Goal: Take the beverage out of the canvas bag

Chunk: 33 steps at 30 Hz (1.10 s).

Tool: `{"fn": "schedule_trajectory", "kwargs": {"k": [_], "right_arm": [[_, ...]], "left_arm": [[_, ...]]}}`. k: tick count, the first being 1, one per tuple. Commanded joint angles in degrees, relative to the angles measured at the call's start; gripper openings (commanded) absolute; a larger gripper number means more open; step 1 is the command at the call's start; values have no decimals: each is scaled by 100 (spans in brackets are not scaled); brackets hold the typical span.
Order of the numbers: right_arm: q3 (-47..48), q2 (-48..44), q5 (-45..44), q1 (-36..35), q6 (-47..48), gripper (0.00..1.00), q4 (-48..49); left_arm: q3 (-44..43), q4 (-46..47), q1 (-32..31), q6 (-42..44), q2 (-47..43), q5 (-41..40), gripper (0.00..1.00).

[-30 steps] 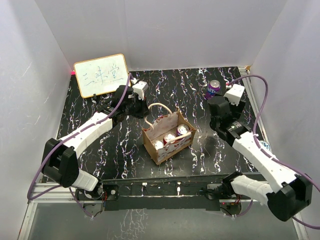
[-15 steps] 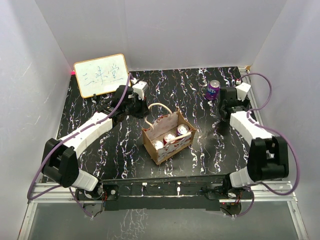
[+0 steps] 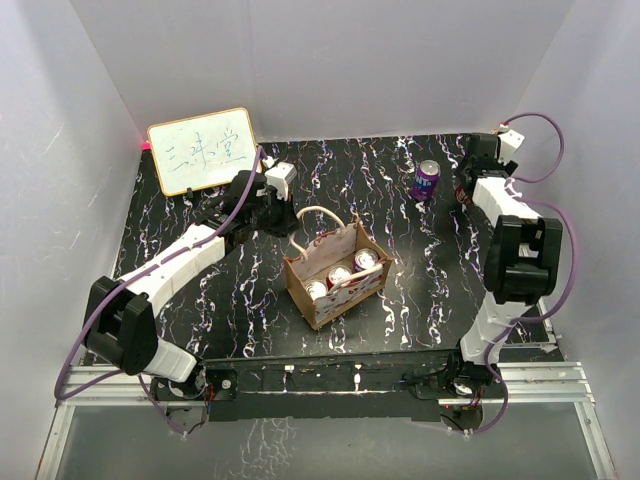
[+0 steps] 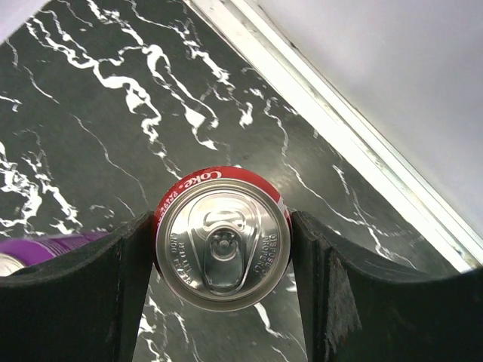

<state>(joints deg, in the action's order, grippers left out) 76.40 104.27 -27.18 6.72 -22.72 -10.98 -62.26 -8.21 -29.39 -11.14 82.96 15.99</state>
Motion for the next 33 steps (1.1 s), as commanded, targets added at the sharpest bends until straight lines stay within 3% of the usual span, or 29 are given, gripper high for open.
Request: {"fn": "schedule_trajectory", "kwargs": {"k": [1, 11, 24, 33], "right_arm": [[899, 243, 210, 0, -101, 11, 251], [1885, 963, 317, 4, 80, 12, -117], [2147, 1509, 260, -131, 323, 21, -374], [2142, 1307, 463, -134, 273, 65, -484]], "left_arm": [[-190, -122, -35, -34, -59, 157, 0], [-190, -112, -29, -49, -67, 185, 0], [-197, -120, -29, -53, -24, 185, 0], [-199, -120, -30, -55, 9, 207, 0]]}}
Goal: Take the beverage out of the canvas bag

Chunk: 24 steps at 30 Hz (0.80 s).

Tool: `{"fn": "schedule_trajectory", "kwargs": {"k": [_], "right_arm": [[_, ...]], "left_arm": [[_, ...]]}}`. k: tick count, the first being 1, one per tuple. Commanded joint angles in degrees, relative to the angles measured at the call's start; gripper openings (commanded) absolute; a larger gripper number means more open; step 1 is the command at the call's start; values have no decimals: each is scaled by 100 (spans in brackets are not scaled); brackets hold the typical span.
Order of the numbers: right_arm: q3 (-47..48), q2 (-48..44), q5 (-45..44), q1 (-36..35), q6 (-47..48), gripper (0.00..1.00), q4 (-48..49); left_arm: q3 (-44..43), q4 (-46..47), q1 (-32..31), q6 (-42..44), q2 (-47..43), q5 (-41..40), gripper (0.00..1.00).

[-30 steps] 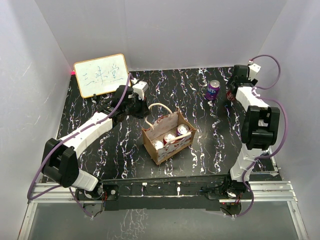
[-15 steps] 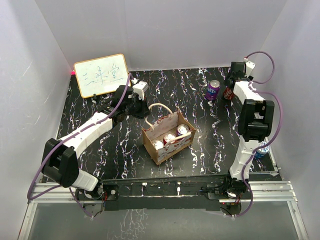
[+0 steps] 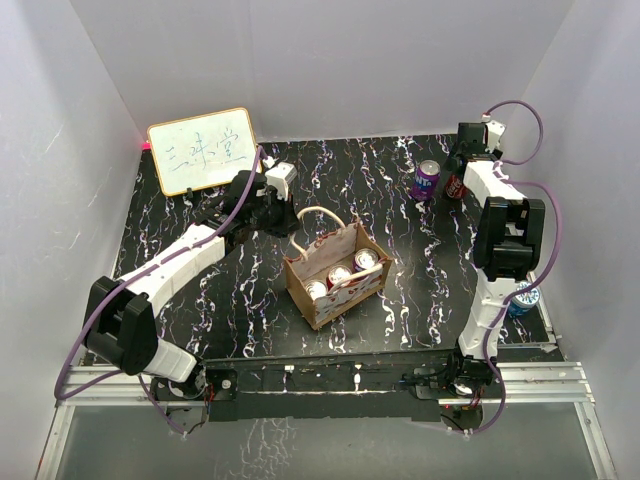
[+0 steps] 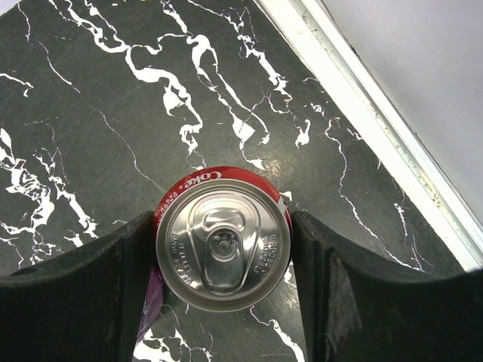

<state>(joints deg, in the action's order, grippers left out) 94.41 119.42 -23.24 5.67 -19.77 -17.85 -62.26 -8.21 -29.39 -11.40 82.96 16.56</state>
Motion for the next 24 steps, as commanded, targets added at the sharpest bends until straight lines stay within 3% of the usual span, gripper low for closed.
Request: {"fn": "schedule_trajectory", "kwargs": {"k": [1, 6, 11, 24], "right_arm": [[325, -277, 49, -31, -11, 72, 203], [225, -667, -20, -28, 51, 84, 222], [-245, -1271, 23, -30, -67, 88, 195], [-3592, -3978, 1589, -30, -500, 89, 690]], "left_arm": [[-199, -120, -32, -39, 10, 154, 0], [-212, -111, -31, -60, 34, 220, 0], [-208, -102, -27, -79, 27, 250, 0], [-208, -49, -32, -137, 32, 510, 0]]}}
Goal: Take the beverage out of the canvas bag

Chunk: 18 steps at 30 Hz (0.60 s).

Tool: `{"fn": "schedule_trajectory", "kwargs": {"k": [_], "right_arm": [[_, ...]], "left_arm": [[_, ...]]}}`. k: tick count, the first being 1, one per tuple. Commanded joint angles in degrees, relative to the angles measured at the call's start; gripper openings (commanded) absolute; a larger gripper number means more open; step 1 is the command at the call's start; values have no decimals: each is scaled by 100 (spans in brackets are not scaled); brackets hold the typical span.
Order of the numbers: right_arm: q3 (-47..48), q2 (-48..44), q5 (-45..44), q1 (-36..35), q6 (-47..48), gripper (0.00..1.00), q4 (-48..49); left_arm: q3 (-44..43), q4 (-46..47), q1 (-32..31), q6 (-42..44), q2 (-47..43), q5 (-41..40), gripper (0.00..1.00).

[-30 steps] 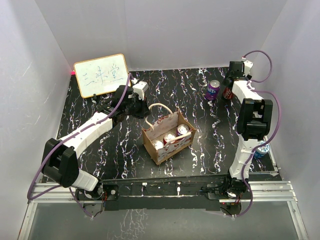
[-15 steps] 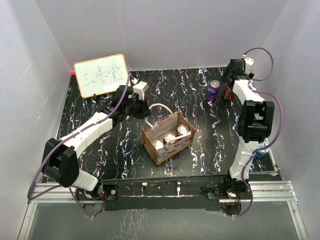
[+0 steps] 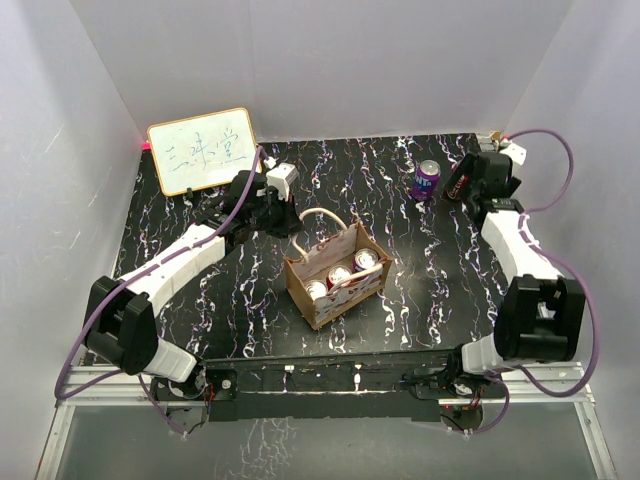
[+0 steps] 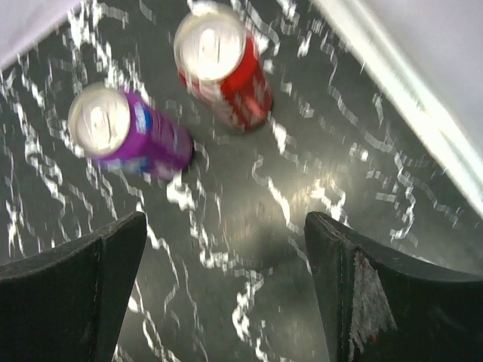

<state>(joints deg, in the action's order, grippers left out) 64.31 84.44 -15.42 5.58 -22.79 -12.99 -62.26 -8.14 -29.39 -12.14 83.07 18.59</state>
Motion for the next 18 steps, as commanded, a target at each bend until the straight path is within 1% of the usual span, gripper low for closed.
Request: {"fn": "schedule_trajectory", "kwargs": {"k": [1, 4, 7, 10, 11, 13, 18], "right_arm": [[-751, -642, 1126, -18, -182, 89, 220], [-1094, -1085, 2070, -22, -177, 89, 211], [-1190, -1394, 2968, -30, -123, 89, 192], [-1022, -1470, 3902, -123, -97, 89, 50], [-884, -1457, 4060, -243, -54, 89, -99], [-642, -1469, 4025, -690, 58, 89, -361], [-87, -1408, 3521, -2263, 243, 89, -731]], "left_arm": [[-203, -49, -29, -61, 17, 359, 0], [-199, -11, -31, -43, 1, 470, 0], [-177, 6, -24, -22, -24, 499, 0], [-164, 22, -30, -21, -44, 473, 0], [-156, 27, -31, -29, -49, 452, 0], [-144, 32, -32, -55, -61, 395, 0], [-151, 0, -32, -60, -75, 268, 0]]}}
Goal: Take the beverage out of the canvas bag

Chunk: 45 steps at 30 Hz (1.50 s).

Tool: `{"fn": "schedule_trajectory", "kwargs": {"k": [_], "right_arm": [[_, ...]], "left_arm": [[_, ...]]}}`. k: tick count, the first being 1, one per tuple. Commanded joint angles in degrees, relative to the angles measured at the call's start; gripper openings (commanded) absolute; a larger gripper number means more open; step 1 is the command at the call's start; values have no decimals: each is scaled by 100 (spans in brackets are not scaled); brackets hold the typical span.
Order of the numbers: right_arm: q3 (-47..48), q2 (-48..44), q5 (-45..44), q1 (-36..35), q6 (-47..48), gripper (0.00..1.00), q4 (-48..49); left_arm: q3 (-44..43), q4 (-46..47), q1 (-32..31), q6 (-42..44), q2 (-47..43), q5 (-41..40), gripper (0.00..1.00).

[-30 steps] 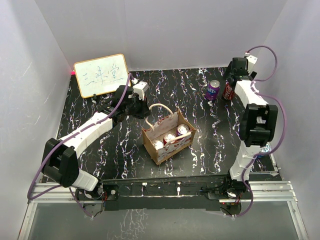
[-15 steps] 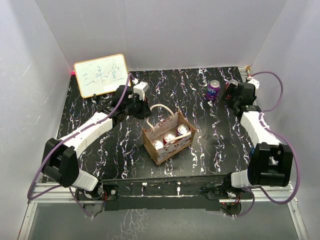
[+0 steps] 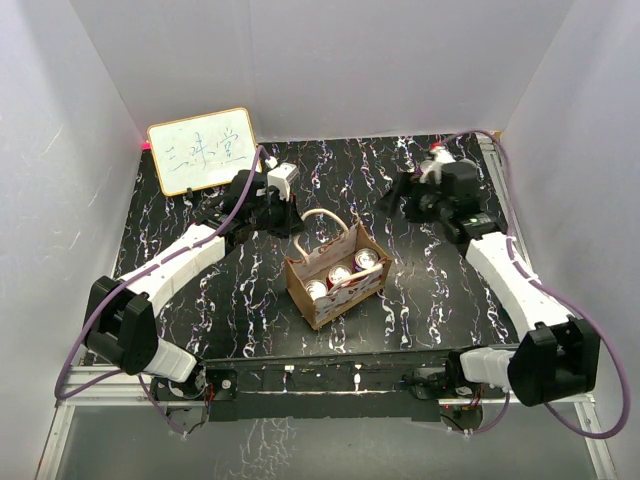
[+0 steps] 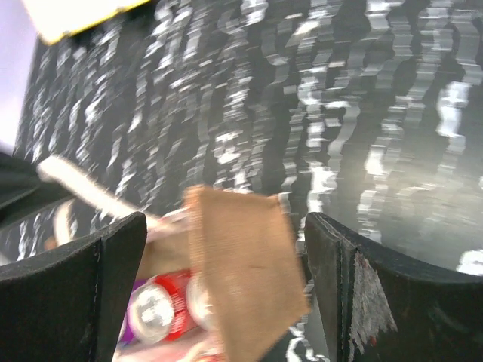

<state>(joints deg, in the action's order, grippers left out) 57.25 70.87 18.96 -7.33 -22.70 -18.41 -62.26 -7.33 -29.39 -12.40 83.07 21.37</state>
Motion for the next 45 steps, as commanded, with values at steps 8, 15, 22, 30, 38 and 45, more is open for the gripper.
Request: {"fn": "schedule_trajectory", "kwargs": {"k": [8, 15, 22, 30, 38, 45], "right_arm": [[1103, 191, -951, -2719, 512, 80, -797], [1001, 406, -1577, -3657, 951, 67, -1112], [1020, 823, -2480, -4234, 1168, 63, -1368], [1123, 1348, -3067, -4434, 1300, 67, -1571], [1043, 1711, -3308, -4616, 1275, 73, -1800], [745, 1737, -3358, -4767, 1103, 76, -1834]], "left_arm": [[-172, -169, -31, 1, -89, -274, 0], [-199, -203, -32, 10, -58, -326, 0], [-196, -214, -32, 19, -26, -352, 0], [-190, -207, -31, 18, 20, -335, 0], [-190, -209, -28, 27, 49, -335, 0], [-194, -216, -31, 27, 65, -335, 0]]}}
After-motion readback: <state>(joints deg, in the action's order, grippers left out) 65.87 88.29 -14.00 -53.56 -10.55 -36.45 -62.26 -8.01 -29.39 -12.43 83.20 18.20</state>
